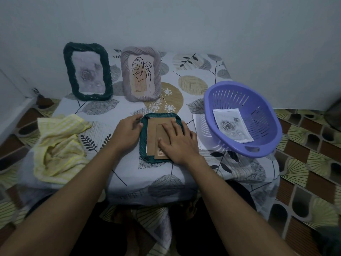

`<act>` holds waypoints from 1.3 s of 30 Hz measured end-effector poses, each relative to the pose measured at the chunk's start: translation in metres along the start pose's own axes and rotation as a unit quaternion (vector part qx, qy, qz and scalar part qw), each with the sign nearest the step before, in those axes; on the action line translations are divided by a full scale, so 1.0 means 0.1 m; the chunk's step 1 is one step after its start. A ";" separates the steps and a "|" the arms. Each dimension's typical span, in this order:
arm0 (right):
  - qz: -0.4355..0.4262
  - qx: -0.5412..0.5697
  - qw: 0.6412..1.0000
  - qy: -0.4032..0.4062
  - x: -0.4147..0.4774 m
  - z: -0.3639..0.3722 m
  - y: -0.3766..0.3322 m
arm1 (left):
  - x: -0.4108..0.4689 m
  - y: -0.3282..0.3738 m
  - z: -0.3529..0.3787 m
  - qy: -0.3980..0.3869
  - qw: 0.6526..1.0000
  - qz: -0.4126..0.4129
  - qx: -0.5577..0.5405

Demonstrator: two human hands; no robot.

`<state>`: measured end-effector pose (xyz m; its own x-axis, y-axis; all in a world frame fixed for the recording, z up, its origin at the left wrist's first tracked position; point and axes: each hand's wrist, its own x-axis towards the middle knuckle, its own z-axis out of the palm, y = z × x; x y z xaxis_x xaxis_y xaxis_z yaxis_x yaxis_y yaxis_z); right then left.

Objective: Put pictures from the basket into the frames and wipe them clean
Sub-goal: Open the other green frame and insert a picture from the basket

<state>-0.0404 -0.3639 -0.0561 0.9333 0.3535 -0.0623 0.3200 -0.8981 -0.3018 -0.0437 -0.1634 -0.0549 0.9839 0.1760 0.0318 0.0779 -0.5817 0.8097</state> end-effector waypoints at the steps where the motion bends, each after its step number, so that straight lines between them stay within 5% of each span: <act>1: 0.001 -0.002 1.000 -0.001 0.00 0.00 0.00 | -0.06 -0.01 0.01 -0.003 0.999 0.015 0.042; 4: 0.003 0.007 1.000 -0.001 -0.01 -0.01 -0.01 | -0.26 0.00 0.06 -0.007 0.983 0.033 0.180; 11: 0.005 0.032 0.999 -0.004 -0.01 -0.03 0.00 | -0.38 -0.05 0.13 -0.039 0.956 0.047 0.286; 20: 0.034 0.105 0.993 -0.038 0.10 -0.09 0.01 | -0.39 -0.03 0.12 -0.013 0.960 0.051 0.274; 39: 0.120 0.114 0.976 0.144 0.28 -0.04 -0.04 | -0.37 -0.04 0.11 0.011 0.962 0.055 0.267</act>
<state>-0.0152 -0.3517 -0.0532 0.9945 0.0228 0.1018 0.0726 -0.8525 -0.5177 -0.0788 -0.1769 -0.0656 0.9877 0.1029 0.1181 0.0500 -0.9216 0.3849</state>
